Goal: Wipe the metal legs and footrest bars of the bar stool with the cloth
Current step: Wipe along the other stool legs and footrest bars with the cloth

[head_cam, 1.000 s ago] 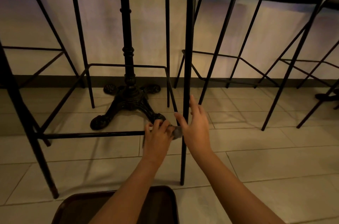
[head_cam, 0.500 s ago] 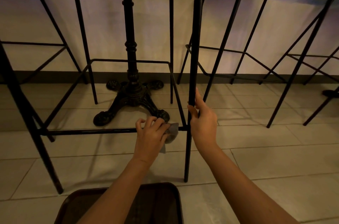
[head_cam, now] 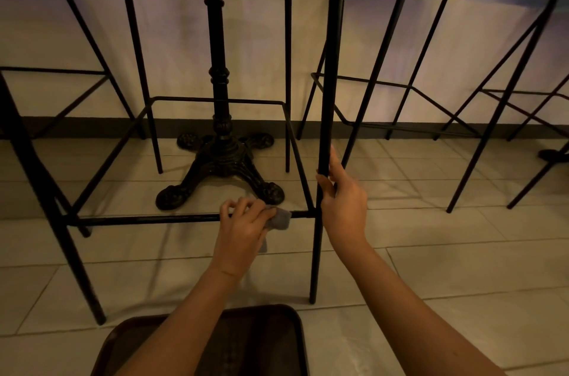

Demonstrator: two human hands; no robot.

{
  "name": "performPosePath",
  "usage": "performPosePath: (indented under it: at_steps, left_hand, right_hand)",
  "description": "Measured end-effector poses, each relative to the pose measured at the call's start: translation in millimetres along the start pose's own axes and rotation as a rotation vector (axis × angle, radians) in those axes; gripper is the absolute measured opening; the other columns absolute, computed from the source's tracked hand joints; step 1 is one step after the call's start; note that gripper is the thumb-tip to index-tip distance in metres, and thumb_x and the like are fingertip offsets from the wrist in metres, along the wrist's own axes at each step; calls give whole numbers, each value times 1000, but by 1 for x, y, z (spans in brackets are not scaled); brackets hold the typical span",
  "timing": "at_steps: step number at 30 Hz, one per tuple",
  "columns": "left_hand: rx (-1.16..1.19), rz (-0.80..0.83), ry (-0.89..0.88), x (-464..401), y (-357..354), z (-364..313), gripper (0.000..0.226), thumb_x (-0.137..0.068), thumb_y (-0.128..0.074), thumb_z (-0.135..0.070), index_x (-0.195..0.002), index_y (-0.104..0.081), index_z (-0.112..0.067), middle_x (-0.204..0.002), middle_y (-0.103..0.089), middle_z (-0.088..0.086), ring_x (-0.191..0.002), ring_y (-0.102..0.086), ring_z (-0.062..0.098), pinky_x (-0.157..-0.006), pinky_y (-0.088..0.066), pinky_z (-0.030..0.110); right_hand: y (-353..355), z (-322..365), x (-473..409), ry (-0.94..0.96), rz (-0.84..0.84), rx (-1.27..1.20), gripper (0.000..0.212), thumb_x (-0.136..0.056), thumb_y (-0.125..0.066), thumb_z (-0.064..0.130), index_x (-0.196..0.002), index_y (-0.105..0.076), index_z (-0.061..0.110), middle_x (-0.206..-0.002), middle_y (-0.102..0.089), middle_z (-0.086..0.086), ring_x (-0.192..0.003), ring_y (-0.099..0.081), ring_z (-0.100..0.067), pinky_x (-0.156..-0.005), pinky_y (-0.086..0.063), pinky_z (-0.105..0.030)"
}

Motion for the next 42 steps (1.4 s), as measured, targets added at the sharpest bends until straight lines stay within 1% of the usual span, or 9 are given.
performPosePath:
  at_steps: [12,15,19,23,27,32,36,38,42]
  left_hand:
    - [64,80,122,22,17,32,21,-75,-47,-18,-91,-58,-12,-83,-43,0,-79,-40,17,-73,-29,27]
    - [36,81,175,27,26,37,20,-74,-47,-18,-88,-60,-11,-80,-51,4,-79,-40,17,-72,-30,28]
    - [70,133,261,36,33,36,20,-68,-66,-8,-87,-62,-11,-83,-54,5,-81,-40,15,-70,-36,27]
    - [226,220,432,41,37,35,25,-69,-72,-5,-91,-61,-11,-92,-54,5,-81,-51,15,-58,-43,19]
    - [286,237,497,30,47,33,19,-78,-66,-8,-96,-60,-12,-101,-54,7,-72,-57,19,-54,-39,20]
    - [402,242,475,12,60,27,22,-84,-59,-10,-105,-58,-11,-109,-50,5,-83,-53,16,-62,-41,24]
    - [498,236,462,10,69,29,18,-84,-58,-9,-100,-54,-12,-105,-47,2,-87,-51,12,-68,-43,19]
    - [575,215,506,11,75,32,17,-82,-60,-7,-96,-51,-14,-100,-45,-1,-86,-49,10,-68,-41,14]
    - [716,243,642,17,82,38,35,-77,-69,-11,-98,-43,-22,-97,-43,-9,-85,-48,1,-69,-43,10]
  right_hand:
    - [2,-6,6,-28,-13,30,50,-93,-52,20,-139,-35,28,-96,-64,-3,-100,-55,-23,-82,-52,-41]
    - [0,-15,20,-82,23,100,53,-93,-50,30,-142,-30,24,-117,-56,-7,-112,-46,-23,-87,-40,-28]
    - [0,-25,46,-252,11,98,66,-91,-54,32,-145,-23,11,-132,-39,-14,-119,-40,-25,-91,-38,-29]
    - [-12,-21,69,-324,55,-3,59,-90,-56,24,-140,-28,9,-119,-47,-10,-101,-52,-20,-80,-48,-30]
    - [-38,-2,76,-351,300,-99,35,-93,-51,27,-123,-49,10,-79,-57,2,-70,-53,-8,-57,-42,-17]
    - [-51,35,75,-271,516,-206,34,-95,-42,39,-105,-63,14,-92,-60,2,-75,-51,1,-58,-39,-4]
    - [-55,44,75,-284,592,-348,36,-93,-41,48,-101,-64,22,-104,-59,0,-92,-55,-5,-72,-42,-16]
    - [-59,49,76,-221,625,-319,34,-92,-48,42,-108,-64,16,-110,-60,-4,-98,-58,-10,-76,-45,-16]
    - [-52,63,73,-152,572,-344,16,-94,-51,21,-99,-64,14,-92,-65,1,-89,-60,-10,-72,-45,-13]
Point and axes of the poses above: each hand's wrist, its own x-axis away from the middle knuckle, its own y-axis out of the back of the hand, z = x × y, the point moved 8 cm from there along -x, towards the middle knuckle
